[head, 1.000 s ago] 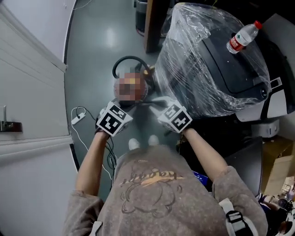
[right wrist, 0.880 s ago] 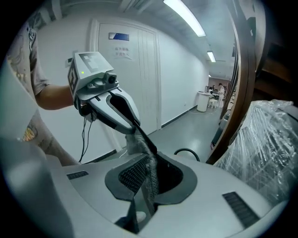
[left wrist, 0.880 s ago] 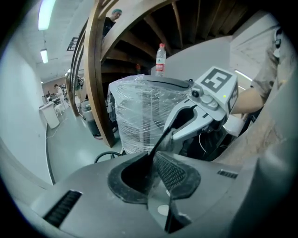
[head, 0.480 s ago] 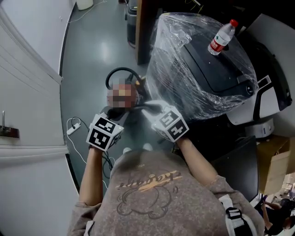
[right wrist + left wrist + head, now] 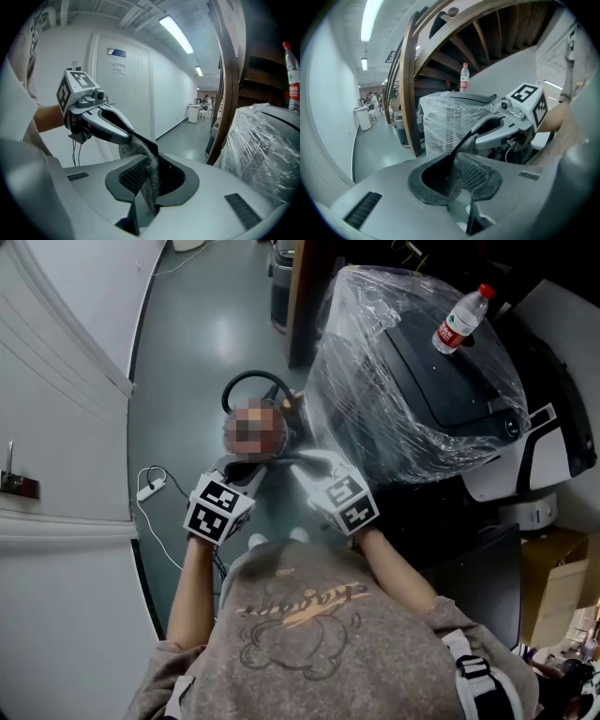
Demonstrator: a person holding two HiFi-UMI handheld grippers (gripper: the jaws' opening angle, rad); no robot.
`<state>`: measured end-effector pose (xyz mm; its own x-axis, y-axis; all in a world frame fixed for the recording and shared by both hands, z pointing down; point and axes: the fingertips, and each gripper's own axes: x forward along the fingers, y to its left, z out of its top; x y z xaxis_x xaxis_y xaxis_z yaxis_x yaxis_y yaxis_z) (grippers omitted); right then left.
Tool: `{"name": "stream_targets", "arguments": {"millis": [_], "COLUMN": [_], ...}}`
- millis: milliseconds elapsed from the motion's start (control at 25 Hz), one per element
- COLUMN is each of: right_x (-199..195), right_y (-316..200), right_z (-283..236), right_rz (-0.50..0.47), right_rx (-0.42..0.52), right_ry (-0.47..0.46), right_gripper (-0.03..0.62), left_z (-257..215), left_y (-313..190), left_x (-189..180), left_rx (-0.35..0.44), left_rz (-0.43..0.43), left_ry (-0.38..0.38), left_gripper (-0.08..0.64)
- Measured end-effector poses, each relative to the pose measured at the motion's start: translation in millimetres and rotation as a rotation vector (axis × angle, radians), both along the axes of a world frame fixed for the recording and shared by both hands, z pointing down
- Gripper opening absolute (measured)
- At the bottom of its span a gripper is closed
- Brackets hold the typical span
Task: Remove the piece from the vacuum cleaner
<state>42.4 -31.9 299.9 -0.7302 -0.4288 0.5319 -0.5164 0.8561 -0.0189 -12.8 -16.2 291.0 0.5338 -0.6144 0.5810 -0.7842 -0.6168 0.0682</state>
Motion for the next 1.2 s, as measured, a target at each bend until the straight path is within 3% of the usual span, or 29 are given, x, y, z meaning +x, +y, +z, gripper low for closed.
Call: {"name": "stream_targets", "arguments": {"millis": [1200], "right_x": [-25.6], "right_y": [7.3], "right_z": [16.5], "right_rz": [-0.006], "right_rx": [-0.020], "right_ry": [-0.035], "right_gripper": [0.049], "left_z": [13.6], "left_y": [6.7], "left_x": [-27.5], "left_rx": [0.025], "left_rz": [-0.079], "left_ry": [0.009], "left_gripper": [0.063]}}
